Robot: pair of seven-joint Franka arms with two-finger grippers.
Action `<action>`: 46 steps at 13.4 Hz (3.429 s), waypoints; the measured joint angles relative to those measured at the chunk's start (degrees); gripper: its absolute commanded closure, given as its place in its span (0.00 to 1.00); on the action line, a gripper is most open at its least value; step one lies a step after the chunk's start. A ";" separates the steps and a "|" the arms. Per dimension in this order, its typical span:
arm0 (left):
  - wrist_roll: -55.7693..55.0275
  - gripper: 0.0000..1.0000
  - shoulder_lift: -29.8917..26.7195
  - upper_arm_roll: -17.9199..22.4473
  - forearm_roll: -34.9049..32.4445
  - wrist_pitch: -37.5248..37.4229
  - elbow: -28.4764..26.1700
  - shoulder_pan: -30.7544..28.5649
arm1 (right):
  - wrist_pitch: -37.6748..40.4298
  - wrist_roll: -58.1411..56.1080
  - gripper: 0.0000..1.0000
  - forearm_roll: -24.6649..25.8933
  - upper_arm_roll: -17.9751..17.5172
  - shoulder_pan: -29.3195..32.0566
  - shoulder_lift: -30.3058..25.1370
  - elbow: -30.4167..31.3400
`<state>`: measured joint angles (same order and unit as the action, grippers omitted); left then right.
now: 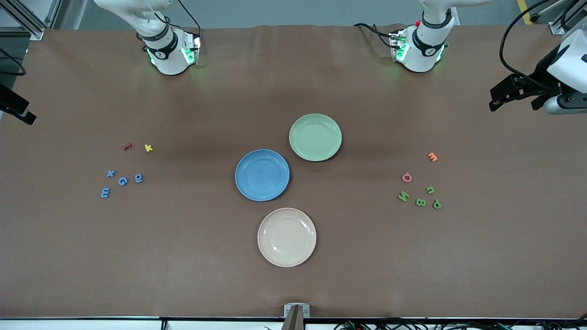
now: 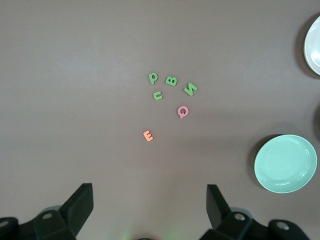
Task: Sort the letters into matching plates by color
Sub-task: 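Reach the left gripper to green letter p while the right gripper reaches blue a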
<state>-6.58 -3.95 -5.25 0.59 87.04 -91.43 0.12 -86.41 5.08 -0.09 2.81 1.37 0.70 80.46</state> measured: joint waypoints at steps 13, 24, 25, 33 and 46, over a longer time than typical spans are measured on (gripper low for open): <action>0.04 0.00 9.01 0.46 -5.26 9.07 -2.44 -1.54 | 0.04 0.00 0.00 -0.21 -0.46 -0.06 0.85 0.01; -8.79 0.05 23.29 0.47 -5.35 46.29 -19.26 -4.85 | -11.71 -8.99 0.00 -0.75 -0.89 -0.63 13.76 11.26; -10.08 0.06 24.76 0.46 -5.36 47.57 -19.29 -4.81 | -15.36 -11.96 0.00 -0.75 -0.87 -0.63 14.13 14.22; -12.60 0.21 34.03 0.29 -5.36 52.71 -18.46 -3.89 | -45.82 -25.98 0.00 -0.74 -0.39 1.31 15.85 35.32; -12.63 0.40 40.82 0.19 -5.36 54.29 -13.44 -3.41 | -54.76 -25.98 0.01 -0.75 -0.29 2.60 24.33 42.90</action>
<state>-19.21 36.87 -5.06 -4.77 141.32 -104.87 -3.29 -141.17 -20.90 -0.84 2.52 3.98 25.03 123.36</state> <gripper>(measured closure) 0.344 0.000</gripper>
